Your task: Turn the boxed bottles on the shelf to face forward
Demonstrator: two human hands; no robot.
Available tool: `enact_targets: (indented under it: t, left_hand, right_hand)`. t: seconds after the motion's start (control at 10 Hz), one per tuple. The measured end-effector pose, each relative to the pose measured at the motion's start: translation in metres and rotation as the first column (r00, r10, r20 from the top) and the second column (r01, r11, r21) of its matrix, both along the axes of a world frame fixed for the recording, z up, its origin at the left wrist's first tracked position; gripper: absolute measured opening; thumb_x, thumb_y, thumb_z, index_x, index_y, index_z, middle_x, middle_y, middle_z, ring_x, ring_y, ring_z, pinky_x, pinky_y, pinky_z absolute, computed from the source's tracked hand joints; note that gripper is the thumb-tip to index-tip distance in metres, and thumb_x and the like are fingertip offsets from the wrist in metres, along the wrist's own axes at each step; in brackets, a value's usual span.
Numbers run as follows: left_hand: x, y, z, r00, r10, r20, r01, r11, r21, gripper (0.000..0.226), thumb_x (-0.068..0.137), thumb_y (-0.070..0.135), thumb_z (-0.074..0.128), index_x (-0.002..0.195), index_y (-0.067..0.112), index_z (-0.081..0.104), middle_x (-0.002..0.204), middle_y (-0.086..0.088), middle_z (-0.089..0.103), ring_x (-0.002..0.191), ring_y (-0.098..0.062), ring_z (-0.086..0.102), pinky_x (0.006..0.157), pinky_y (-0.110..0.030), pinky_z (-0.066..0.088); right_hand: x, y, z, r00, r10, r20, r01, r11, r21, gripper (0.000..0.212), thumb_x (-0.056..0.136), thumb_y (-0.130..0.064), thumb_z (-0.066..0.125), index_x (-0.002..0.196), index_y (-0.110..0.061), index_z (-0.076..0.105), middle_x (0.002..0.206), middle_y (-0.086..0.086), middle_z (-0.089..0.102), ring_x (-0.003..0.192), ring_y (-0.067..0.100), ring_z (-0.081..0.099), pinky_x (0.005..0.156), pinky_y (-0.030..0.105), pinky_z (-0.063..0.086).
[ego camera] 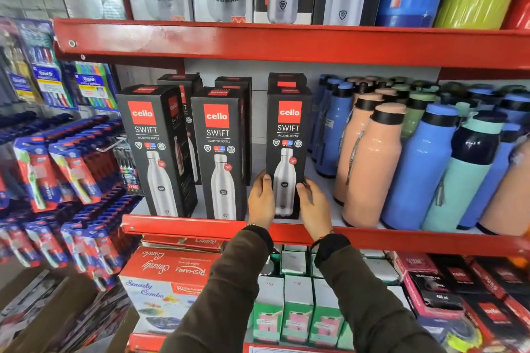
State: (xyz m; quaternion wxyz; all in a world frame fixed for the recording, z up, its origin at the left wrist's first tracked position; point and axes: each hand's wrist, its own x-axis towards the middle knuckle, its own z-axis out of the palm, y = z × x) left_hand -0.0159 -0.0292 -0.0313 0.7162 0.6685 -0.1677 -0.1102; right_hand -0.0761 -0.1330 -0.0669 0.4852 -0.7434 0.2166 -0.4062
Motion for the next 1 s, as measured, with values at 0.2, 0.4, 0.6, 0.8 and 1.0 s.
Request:
enact_targets:
  t: [0.2,0.4,0.6,0.8,1.0]
  left_hand:
    - [-0.008,0.013,-0.008,1.0,0.02,0.014,-0.02,1.0,0.002,0.045,0.106,0.035,0.04,0.147,0.017,0.048,0.152,-0.004,0.05,0.142,-0.019,0.043,0.106,-0.021,0.027]
    - [-0.014,0.026,-0.012,0.999,0.019,0.048,-0.021,0.999,0.027,0.046,0.106,0.036,0.04,0.147,0.017,0.048,0.152,-0.005,0.05,0.142,-0.02,0.043,0.11,-0.023,0.028]
    - [-0.019,0.031,-0.011,0.998,0.009,0.066,-0.013,0.998,0.056,0.046,0.107,0.036,0.038,0.147,0.016,0.048,0.151,-0.005,0.051,0.142,-0.021,0.044,0.107,-0.021,0.026]
    - [-0.021,0.036,-0.006,0.997,-0.03,0.064,0.026,0.997,0.066,0.048,0.108,0.034,0.036,0.151,0.014,0.043,0.156,-0.005,0.046,0.146,-0.02,0.039,0.109,-0.02,0.023]
    - [-0.042,0.045,-0.008,0.964,0.058,0.258,-0.03,0.994,-0.109,0.049,0.107,0.027,0.041,0.154,0.015,0.036,0.158,0.0,0.041,0.148,-0.012,0.038,0.116,-0.02,0.028]
  right_hand:
    - [-0.013,0.008,-0.003,0.999,0.02,-0.026,-0.02,1.0,-0.008,0.036,0.1,-0.033,0.053,0.132,-0.017,0.057,0.119,-0.01,0.06,0.115,0.007,0.055,0.093,0.015,0.038]
    - [-0.027,0.021,-0.001,1.0,0.017,-0.021,-0.017,1.0,-0.013,0.032,0.099,-0.032,0.055,0.127,-0.019,0.061,0.113,-0.011,0.063,0.109,0.005,0.058,0.079,-0.007,0.033]
    - [-0.033,0.028,0.003,0.998,-0.01,-0.054,0.008,1.0,-0.027,0.035,0.1,-0.033,0.052,0.129,-0.016,0.059,0.125,0.003,0.067,0.116,0.016,0.06,0.095,0.025,0.041]
    - [-0.035,0.036,0.01,0.995,0.011,-0.102,-0.011,1.0,-0.002,0.038,0.101,-0.032,0.049,0.134,-0.013,0.055,0.131,0.008,0.064,0.124,0.023,0.057,0.097,0.026,0.039]
    - [-0.059,0.04,0.03,0.995,-0.031,0.091,0.027,0.999,0.045,0.044,0.101,-0.03,0.052,0.143,-0.016,0.045,0.145,0.003,0.051,0.117,0.006,0.05,0.084,-0.002,0.033]
